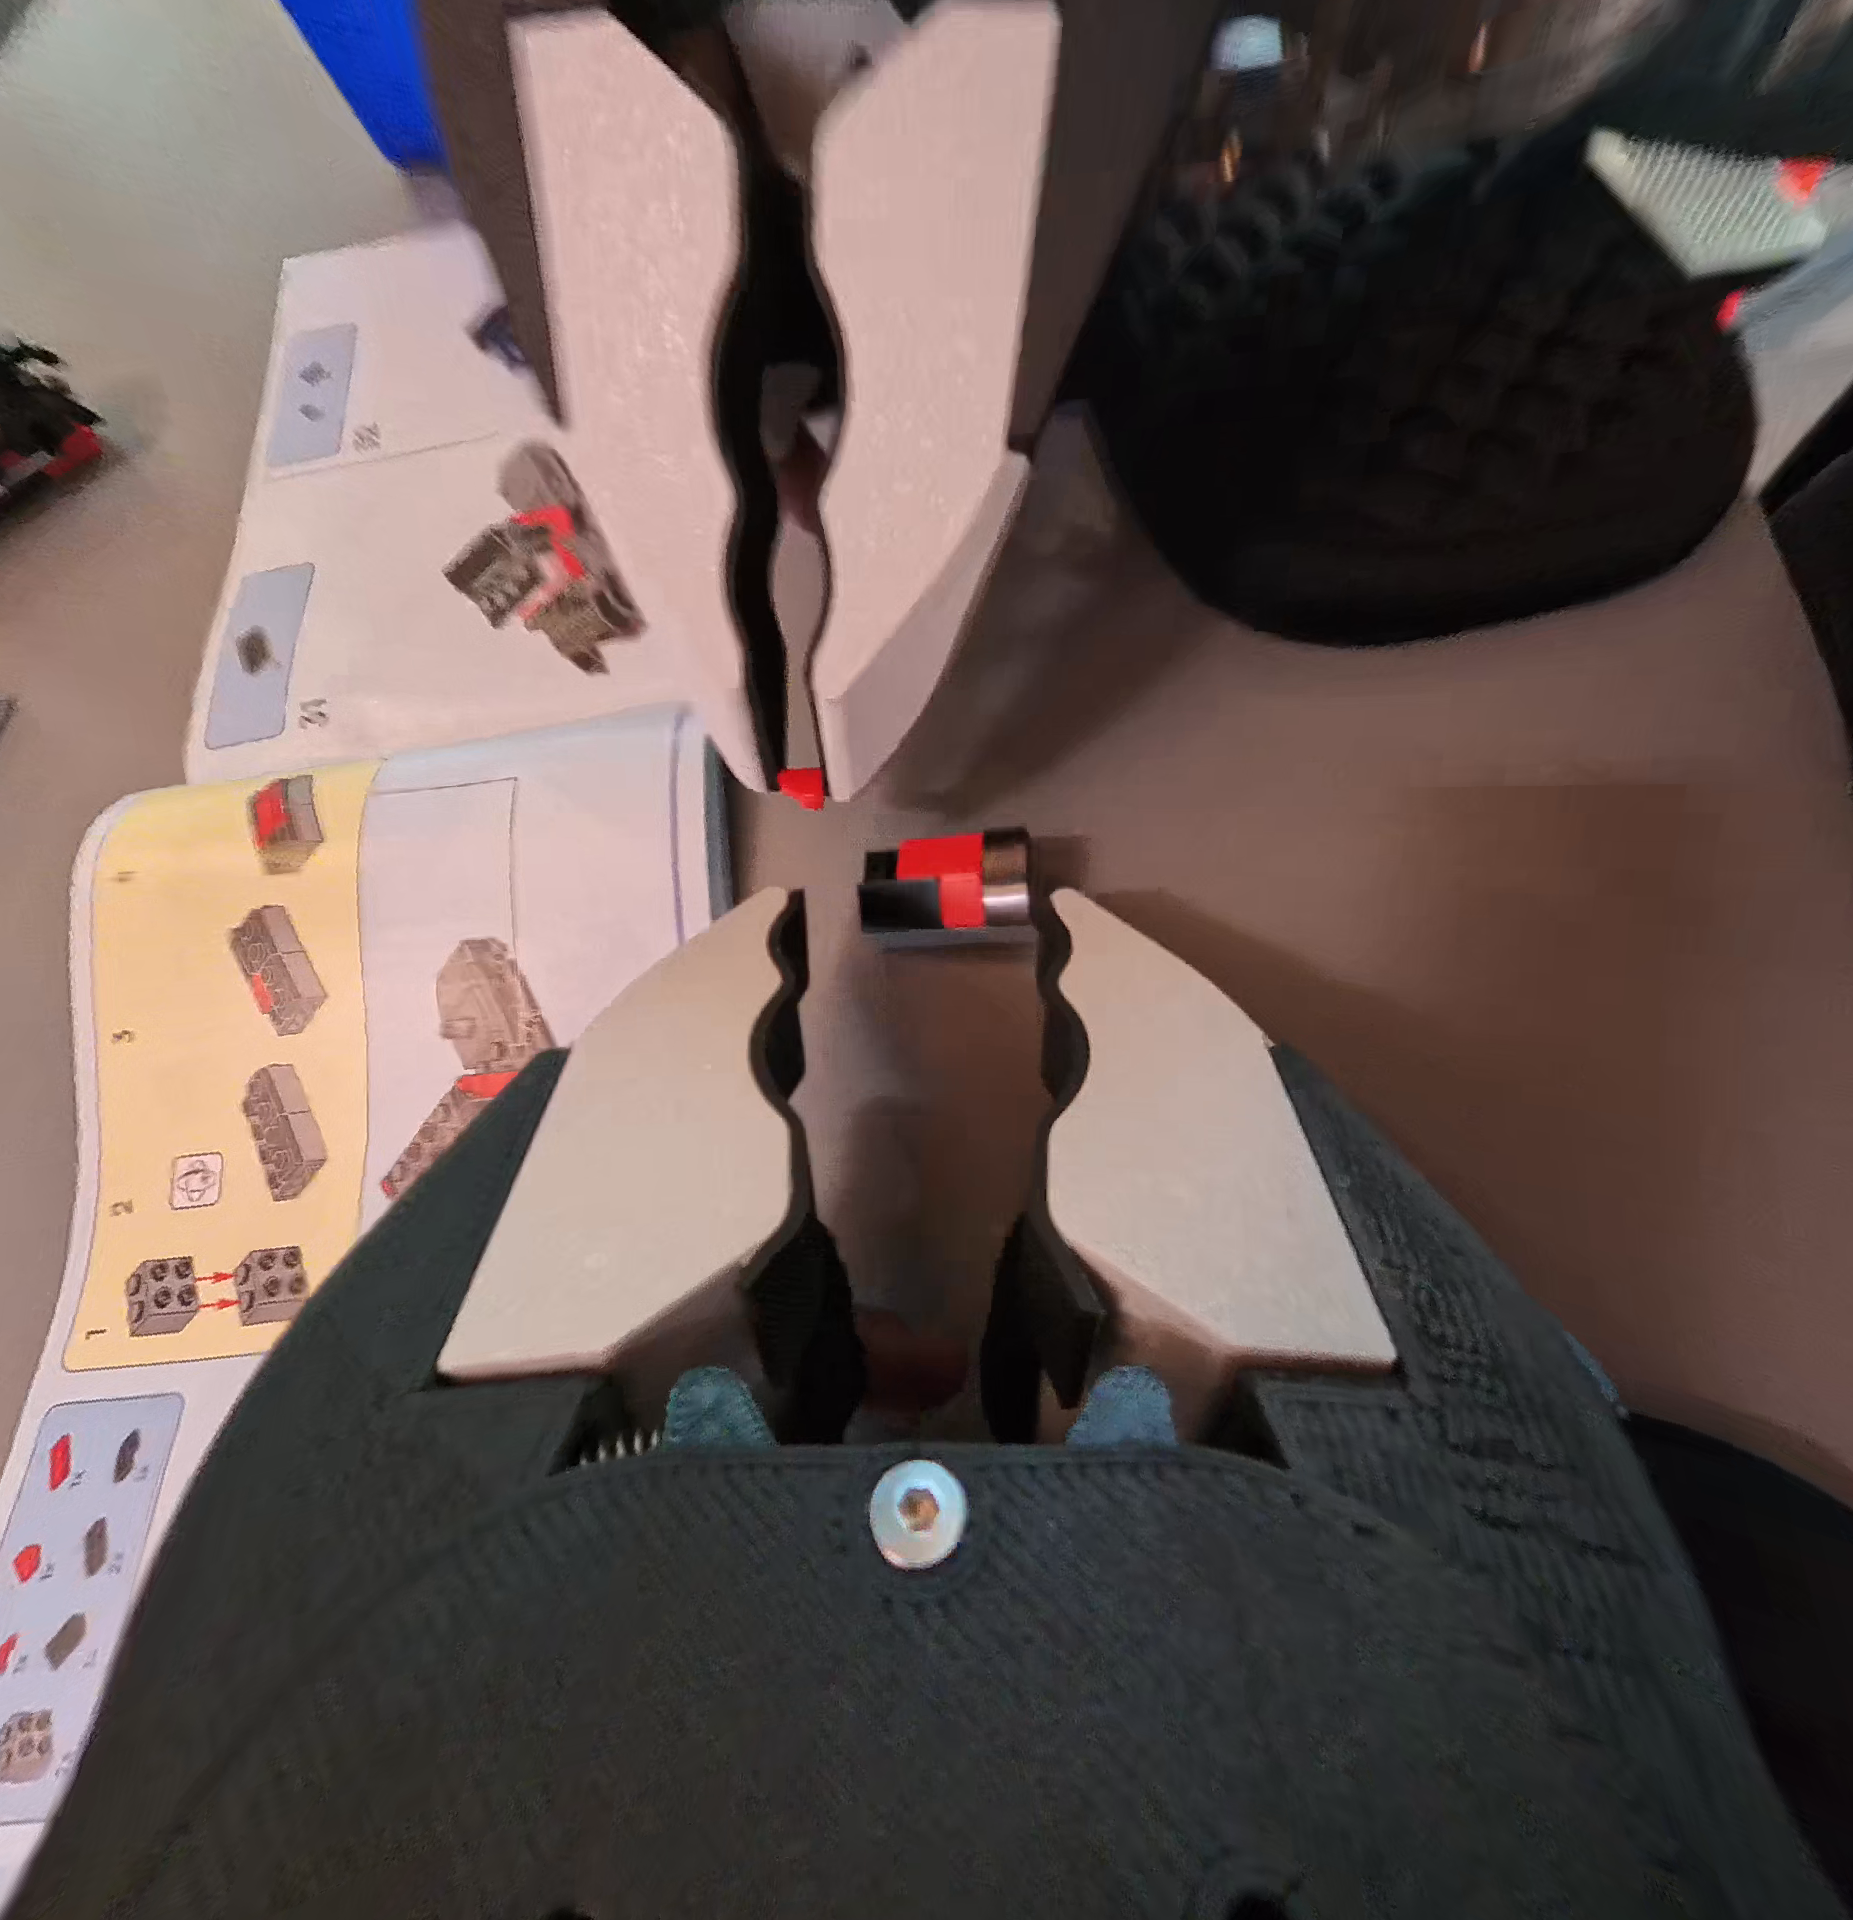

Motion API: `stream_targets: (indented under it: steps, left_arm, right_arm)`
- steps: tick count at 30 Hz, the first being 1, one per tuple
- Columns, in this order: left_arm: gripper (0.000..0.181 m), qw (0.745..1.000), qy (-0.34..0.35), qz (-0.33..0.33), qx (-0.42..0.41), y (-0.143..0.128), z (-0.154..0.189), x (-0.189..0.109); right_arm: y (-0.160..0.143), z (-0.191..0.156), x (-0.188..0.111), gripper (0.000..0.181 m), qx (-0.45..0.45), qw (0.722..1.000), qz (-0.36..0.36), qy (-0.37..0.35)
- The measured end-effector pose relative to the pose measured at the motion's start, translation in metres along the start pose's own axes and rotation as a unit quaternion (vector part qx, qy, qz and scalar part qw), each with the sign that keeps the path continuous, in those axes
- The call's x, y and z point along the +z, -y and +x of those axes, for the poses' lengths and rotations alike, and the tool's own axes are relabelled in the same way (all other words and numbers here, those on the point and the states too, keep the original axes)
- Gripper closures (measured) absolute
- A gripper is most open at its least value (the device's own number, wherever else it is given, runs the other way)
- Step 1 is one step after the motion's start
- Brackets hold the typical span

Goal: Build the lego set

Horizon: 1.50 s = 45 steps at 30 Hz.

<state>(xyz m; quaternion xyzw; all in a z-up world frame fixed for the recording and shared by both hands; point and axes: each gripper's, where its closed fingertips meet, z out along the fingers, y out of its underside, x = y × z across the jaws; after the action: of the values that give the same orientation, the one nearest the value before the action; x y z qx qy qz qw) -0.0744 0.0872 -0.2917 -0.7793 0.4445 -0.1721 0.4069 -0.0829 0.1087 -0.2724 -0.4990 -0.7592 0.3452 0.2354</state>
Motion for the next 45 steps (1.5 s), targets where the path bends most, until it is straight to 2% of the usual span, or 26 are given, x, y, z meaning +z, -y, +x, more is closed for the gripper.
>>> stream_targets:
  steps: [3,5,7,11,17,25,32,34,37,40,45]
  left_arm:
    - [0.145,0.993,0.022,0.107,-0.051,0.022,-0.013,-0.021]
    - [0.160,0.975,0.047,0.186,-0.110,0.039,-0.028,-0.039]
    - [0.167,0.954,0.052,0.236,-0.176,0.052,-0.039,-0.051]
    - [0.170,0.906,-0.030,0.276,-0.318,0.069,-0.039,-0.053]
    - [0.175,0.861,-0.092,0.310,-0.393,0.075,-0.039,-0.051]
    - [0.175,0.850,-0.127,0.314,-0.404,0.073,-0.034,-0.052]
    - [0.178,0.858,-0.138,0.303,-0.391,0.072,-0.030,-0.052]
    - [0.178,0.861,-0.153,0.293,-0.386,0.070,-0.025,-0.053]
    - [0.178,0.861,-0.214,0.253,-0.387,0.066,-0.012,-0.056]
    - [0.178,0.853,-0.274,0.209,-0.393,0.063,-0.001,-0.058]
    - [0.178,0.846,-0.313,0.174,-0.395,0.062,0.005,-0.059]
  right_arm:
    - [0.013,0.003,-0.007,0.173,-0.005,0.998,0.052,-0.045]
    - [0.027,0.010,-0.015,0.173,-0.013,0.989,0.103,-0.103]
    - [0.040,0.019,-0.025,0.173,-0.022,0.975,0.141,-0.169]
    - [0.058,0.023,-0.040,0.173,-0.069,0.951,0.167,-0.252]
    - [0.063,0.020,-0.042,0.173,-0.127,0.938,0.139,-0.293]
    - [0.062,0.014,-0.039,0.173,-0.153,0.937,0.124,-0.287]
    - [0.062,0.009,-0.037,0.173,-0.227,0.922,0.083,-0.302]
    - [0.062,0.003,-0.036,0.173,-0.247,0.926,0.085,-0.271]
    - [0.059,-0.015,-0.033,0.169,-0.261,0.947,0.096,-0.162]
    - [0.056,-0.027,-0.034,0.169,-0.278,0.952,0.104,-0.077]
    - [0.059,-0.027,-0.035,0.170,-0.305,0.946,0.105,-0.044]
